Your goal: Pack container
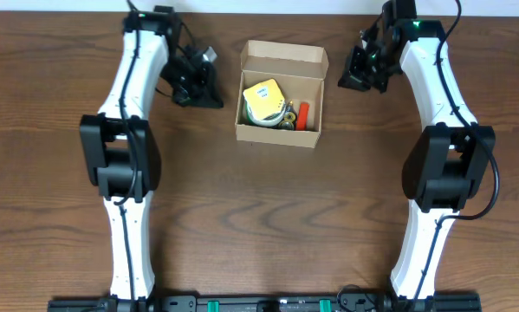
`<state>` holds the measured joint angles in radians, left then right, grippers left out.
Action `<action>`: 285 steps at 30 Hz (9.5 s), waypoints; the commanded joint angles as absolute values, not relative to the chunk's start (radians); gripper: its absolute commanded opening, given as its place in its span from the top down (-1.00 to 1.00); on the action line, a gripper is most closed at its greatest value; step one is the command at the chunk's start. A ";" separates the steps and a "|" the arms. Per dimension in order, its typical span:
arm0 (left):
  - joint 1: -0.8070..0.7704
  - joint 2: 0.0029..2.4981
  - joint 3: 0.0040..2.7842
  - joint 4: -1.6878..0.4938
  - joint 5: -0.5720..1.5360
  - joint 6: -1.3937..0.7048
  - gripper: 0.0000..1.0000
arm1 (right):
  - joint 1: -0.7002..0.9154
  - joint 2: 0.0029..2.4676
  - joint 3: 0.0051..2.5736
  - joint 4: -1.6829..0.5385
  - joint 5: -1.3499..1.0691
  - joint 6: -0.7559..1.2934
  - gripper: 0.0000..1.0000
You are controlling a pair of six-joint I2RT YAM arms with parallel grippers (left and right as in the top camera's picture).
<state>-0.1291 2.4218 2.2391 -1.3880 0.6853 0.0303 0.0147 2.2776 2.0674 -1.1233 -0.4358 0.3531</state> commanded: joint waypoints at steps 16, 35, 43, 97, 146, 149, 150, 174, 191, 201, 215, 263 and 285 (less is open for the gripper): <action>-0.173 2.433 2.093 -1.348 0.636 0.049 0.89 | 0.047 2.340 2.079 -0.936 -0.453 0.429 0.97; -0.168 2.433 2.093 -1.300 0.612 -0.001 0.89 | 0.065 2.361 2.079 -0.827 -0.491 0.448 0.97; 0.002 2.433 2.094 -1.198 0.723 -0.046 0.89 | -0.006 2.361 2.079 -0.914 -0.506 0.448 0.98; -0.046 2.592 2.094 -0.594 1.023 -0.435 0.88 | -0.035 2.522 2.079 -0.828 -0.791 0.486 0.97; -0.083 2.597 2.094 -0.282 1.144 -0.553 0.87 | 0.005 2.610 2.079 -0.331 -1.081 0.683 0.98; -0.079 2.597 2.097 -0.166 1.200 -0.641 0.89 | -0.001 2.610 2.079 -0.333 -1.124 0.690 0.98; -0.078 2.597 2.097 -0.141 1.207 -0.661 0.89 | -0.003 2.610 2.079 -0.333 -1.137 0.697 0.97; -0.093 2.582 2.455 -0.501 1.237 -0.563 0.89 | 0.025 2.366 2.137 -0.699 -0.948 0.494 0.97; -0.120 2.582 2.848 -1.482 0.820 -0.068 0.89 | 0.152 2.146 2.207 -1.130 -0.498 0.284 0.97; -0.209 2.522 3.008 -1.690 0.488 -0.007 0.89 | 0.270 2.046 2.207 -1.365 -0.224 0.253 0.98; -0.336 2.386 2.829 -1.690 0.251 -0.014 0.89 | 0.363 2.047 2.206 -1.488 -0.033 0.223 0.97; -0.350 2.124 1.909 -1.280 0.363 0.209 0.88 | 0.375 2.041 1.737 -1.163 -0.035 0.214 0.97; -0.041 1.818 2.283 -1.491 0.146 0.194 0.38 | 0.175 1.712 2.123 -1.235 0.117 0.185 0.76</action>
